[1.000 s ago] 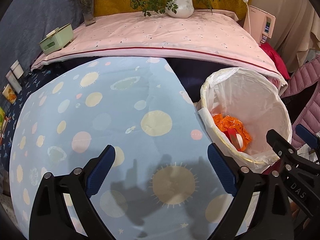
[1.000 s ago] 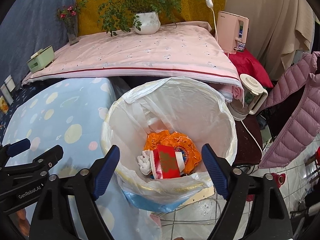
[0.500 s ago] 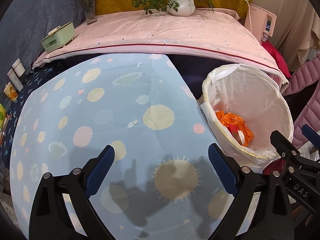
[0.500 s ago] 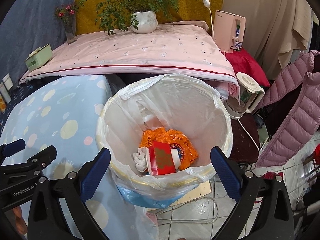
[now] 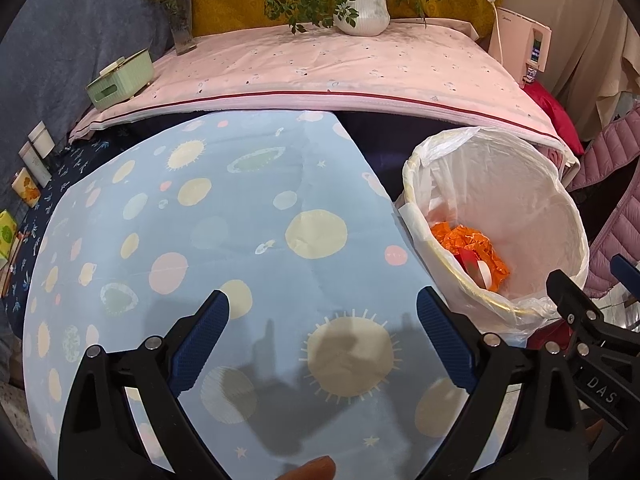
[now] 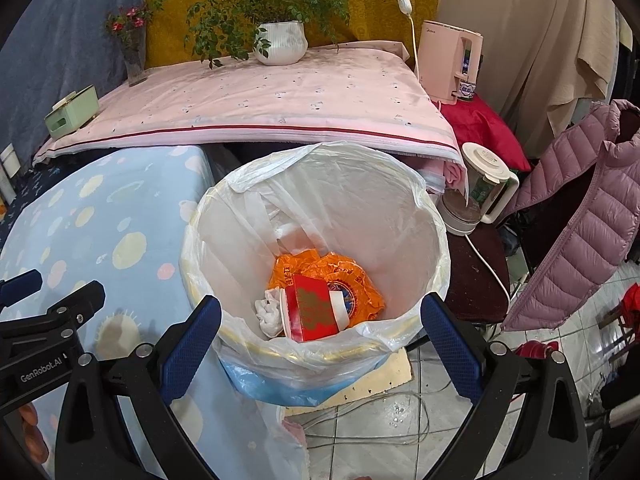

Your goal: Collect trash

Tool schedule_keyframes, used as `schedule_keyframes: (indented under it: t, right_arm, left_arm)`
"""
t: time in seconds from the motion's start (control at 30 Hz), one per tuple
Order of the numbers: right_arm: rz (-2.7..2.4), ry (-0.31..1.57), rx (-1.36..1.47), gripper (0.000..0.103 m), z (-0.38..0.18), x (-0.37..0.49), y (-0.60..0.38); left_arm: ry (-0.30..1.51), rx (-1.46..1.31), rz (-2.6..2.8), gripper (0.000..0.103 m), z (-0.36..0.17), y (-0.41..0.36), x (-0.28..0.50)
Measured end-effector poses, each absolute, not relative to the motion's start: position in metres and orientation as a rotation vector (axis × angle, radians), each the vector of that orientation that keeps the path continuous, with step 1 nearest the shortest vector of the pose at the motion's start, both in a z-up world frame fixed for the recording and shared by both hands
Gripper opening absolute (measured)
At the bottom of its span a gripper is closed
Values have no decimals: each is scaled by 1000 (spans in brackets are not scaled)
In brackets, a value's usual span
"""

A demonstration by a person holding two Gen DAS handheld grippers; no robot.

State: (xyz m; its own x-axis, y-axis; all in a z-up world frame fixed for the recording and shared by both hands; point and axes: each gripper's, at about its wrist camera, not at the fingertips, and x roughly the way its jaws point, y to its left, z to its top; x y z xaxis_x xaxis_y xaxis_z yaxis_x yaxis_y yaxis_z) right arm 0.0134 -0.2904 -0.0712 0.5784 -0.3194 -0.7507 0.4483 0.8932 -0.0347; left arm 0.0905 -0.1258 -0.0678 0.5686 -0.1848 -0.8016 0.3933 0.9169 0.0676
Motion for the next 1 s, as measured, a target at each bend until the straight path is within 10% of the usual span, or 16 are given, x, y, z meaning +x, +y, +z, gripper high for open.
schedule_keyframes:
  t: [1.0]
  right_arm:
    - [-439,861,152,96,-75,8,-282]
  left_arm:
    - [894,248,-322,91,-68,-124,82]
